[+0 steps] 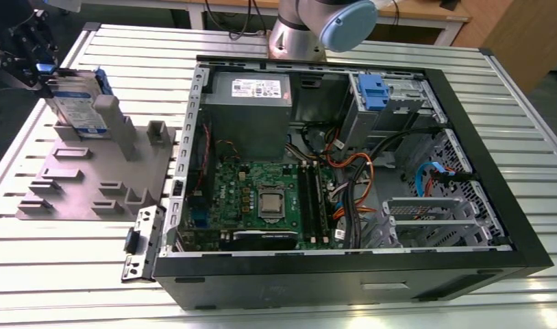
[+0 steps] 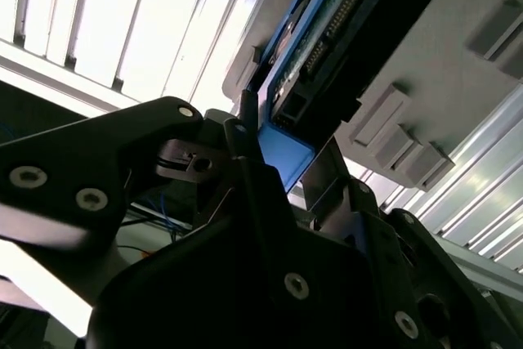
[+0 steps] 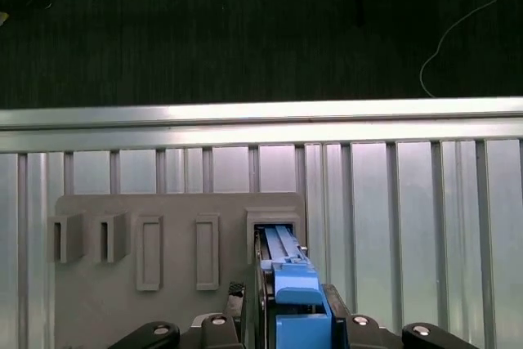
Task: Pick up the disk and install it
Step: 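Pick up the disk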
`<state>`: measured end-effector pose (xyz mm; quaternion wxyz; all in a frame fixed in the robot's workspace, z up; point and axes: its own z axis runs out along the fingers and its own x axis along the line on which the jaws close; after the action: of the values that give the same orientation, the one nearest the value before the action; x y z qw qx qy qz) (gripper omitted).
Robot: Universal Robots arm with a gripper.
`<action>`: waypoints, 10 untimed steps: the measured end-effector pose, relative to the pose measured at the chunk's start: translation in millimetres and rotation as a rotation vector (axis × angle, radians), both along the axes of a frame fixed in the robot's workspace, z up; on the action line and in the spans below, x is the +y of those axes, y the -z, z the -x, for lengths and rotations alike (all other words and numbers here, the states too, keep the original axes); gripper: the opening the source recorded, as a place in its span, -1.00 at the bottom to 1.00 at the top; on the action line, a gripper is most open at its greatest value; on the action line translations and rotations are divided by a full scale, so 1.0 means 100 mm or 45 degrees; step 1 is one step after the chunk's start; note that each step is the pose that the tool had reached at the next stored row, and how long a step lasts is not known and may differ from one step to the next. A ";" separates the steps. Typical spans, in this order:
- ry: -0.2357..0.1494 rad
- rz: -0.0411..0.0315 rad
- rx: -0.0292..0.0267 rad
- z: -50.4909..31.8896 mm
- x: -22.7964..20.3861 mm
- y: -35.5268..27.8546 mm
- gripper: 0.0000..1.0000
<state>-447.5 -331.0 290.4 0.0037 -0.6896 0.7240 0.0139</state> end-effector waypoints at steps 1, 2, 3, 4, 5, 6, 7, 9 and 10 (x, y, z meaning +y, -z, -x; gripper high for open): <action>0.004 0.0002 0.0001 0.000 0.000 0.000 -0.04; 0.006 0.0002 -0.0001 -0.001 0.000 0.001 -0.04; 0.007 0.0002 0.0000 -0.001 0.000 0.002 -0.04; 0.008 0.0001 -0.0001 -0.002 0.000 0.002 -0.04; 0.009 0.0001 -0.0001 -0.003 0.001 0.003 -0.04; 0.010 0.0004 -0.0001 -0.004 0.000 0.003 -0.07; 0.010 0.0009 0.0000 -0.004 0.000 0.003 -0.07; 0.010 0.0023 0.0000 -0.005 0.000 0.004 -0.22; 0.010 0.0046 -0.0001 -0.006 0.000 0.004 -0.22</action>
<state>-446.9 -331.0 290.0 0.0026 -0.6868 0.7267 0.0126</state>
